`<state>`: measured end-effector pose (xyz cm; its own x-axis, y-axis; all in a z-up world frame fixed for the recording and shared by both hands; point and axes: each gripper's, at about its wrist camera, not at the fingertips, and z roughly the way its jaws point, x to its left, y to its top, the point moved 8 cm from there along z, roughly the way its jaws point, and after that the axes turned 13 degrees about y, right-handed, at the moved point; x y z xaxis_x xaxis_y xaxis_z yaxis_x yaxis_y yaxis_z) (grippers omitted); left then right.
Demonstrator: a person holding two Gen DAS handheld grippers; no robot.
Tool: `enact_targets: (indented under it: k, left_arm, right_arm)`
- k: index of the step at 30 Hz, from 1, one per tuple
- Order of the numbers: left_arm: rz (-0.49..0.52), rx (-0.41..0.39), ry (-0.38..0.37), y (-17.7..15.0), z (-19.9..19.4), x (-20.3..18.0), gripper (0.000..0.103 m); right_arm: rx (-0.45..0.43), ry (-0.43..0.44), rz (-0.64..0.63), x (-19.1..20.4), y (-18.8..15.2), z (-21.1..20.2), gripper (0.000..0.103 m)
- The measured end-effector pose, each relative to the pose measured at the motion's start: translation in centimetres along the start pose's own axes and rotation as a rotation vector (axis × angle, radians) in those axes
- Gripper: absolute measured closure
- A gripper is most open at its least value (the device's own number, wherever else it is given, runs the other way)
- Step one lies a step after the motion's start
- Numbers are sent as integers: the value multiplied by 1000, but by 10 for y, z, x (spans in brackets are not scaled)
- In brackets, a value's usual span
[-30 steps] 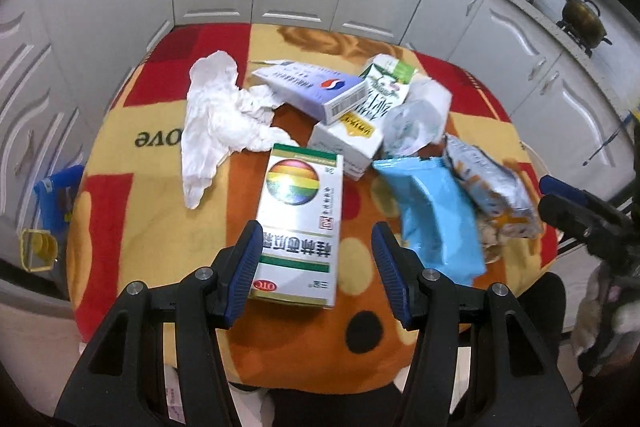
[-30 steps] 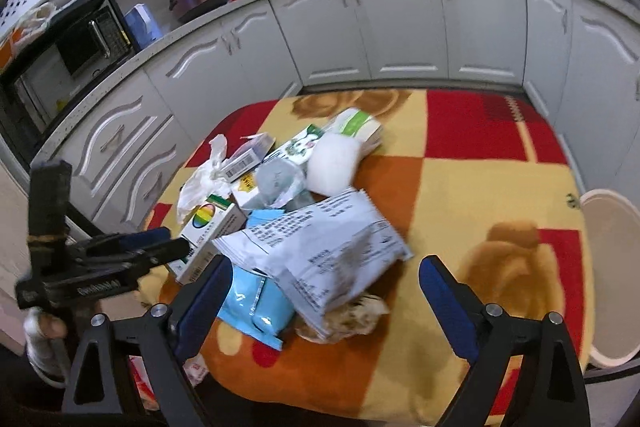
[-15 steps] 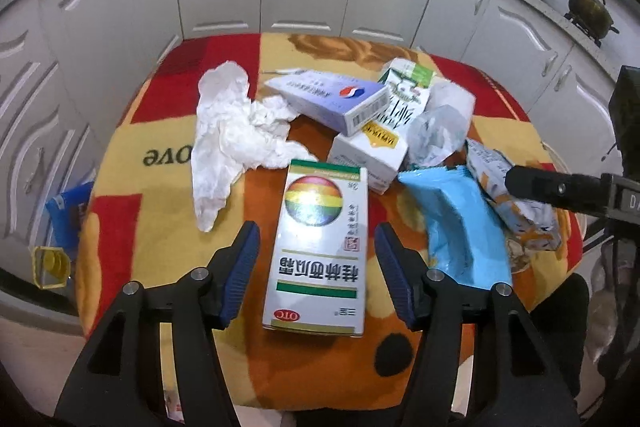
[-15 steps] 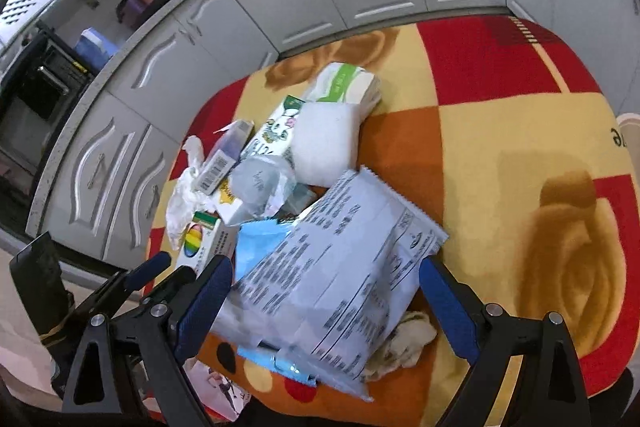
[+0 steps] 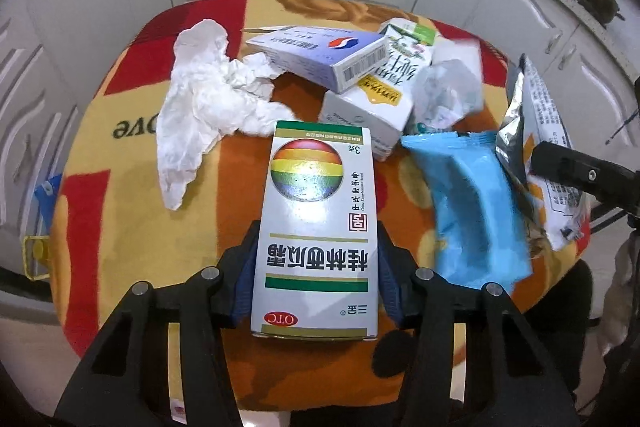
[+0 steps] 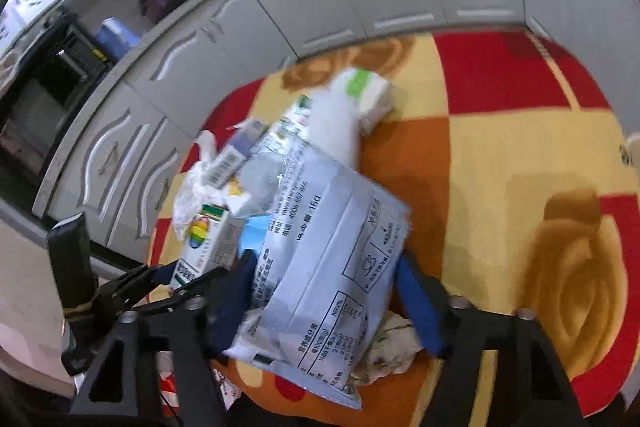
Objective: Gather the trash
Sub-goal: 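Grasp the rainbow medicine box with the left tool while the right tool grasps the white packet, then carry box and packet over the white bin and open both tools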
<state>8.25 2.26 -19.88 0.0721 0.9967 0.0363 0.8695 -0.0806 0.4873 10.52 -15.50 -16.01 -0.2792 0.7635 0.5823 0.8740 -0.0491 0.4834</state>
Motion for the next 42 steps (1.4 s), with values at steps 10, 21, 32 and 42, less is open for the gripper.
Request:
enact_targets:
  k: [10, 21, 32, 42]
  left_arm:
    - [-22, -96, -84, 24, -59, -8, 53]
    - [43, -166, -142, 56, -88, -74, 53]
    - [141, -210, -166, 74, -99, -153, 53]
    - [206, -230, -185, 81, -103, -211, 53]
  right_arm:
    - [-113, -18, -95, 10, 18, -45, 43]
    - [-201, -100, -81, -15, 20, -92, 43]
    - [-285, -184, -27, -58, 15, -145, 43]
    - [-358, -229, 55, -97, 8, -189, 42]
